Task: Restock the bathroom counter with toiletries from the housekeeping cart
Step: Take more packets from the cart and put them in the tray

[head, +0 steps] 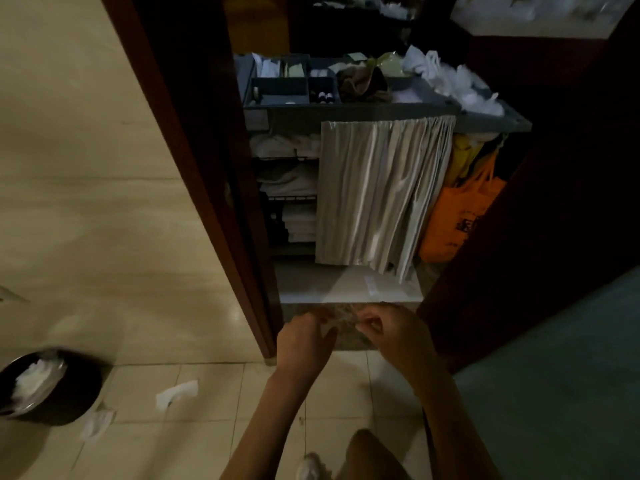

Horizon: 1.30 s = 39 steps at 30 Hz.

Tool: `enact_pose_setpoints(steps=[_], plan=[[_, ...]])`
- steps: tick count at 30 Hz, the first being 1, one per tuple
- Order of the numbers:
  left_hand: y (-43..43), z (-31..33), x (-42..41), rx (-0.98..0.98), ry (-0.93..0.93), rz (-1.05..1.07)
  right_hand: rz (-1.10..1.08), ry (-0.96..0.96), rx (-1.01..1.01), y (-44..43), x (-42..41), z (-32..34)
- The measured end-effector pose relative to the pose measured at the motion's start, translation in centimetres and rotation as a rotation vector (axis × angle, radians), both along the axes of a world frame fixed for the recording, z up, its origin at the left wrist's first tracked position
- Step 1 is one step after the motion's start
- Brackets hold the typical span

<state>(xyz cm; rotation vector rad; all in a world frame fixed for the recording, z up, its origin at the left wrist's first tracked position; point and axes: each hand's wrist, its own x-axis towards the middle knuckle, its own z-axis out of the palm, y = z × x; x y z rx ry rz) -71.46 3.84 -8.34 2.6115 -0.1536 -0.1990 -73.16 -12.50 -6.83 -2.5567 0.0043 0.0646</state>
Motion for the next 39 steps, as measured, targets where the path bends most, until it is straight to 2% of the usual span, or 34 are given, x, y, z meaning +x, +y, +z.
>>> enact_pose_setpoints(steps=[4, 11, 14, 17, 22, 30, 33, 39], plan=[[-0.7, -1.3, 4.2, -0.024, 0.039, -0.047, 0.0, 0.082, -0.073, -0.6, 5.0, -0.8], [-1.8, -2.4, 16.6, 0.023, 0.014, -0.018, 0.048, 0.056, -0.075, -1.2, 18.3, -1.7], [-3.0, -1.6, 23.1, -0.003, -0.001, 0.017, 0.059, -0.06, -0.045, -2.7, 24.8, -0.9], [-5.8, 0.1, 30.4, -0.015, -0.007, 0.036, 0.041, 0.01, -0.03, -5.7, 32.2, 1.2], [-9.8, 2.8, 40.4, -0.061, -0.077, 0.084, 0.05, -0.019, -0.047, -9.2, 42.4, 3.0], [-10.4, 2.1, 47.2, -0.105, -0.028, 0.169, 0.171, 0.092, -0.043, -9.5, 50.4, 1.5], [-9.8, 1.8, 49.7, -0.108, -0.014, 0.195, 0.195, 0.08, -0.034, -9.0, 53.0, 0.9], [-8.9, 3.5, 56.9, -0.18, -0.178, 0.205, 0.19, 0.052, 0.036, -7.9, 59.6, 1.2]])
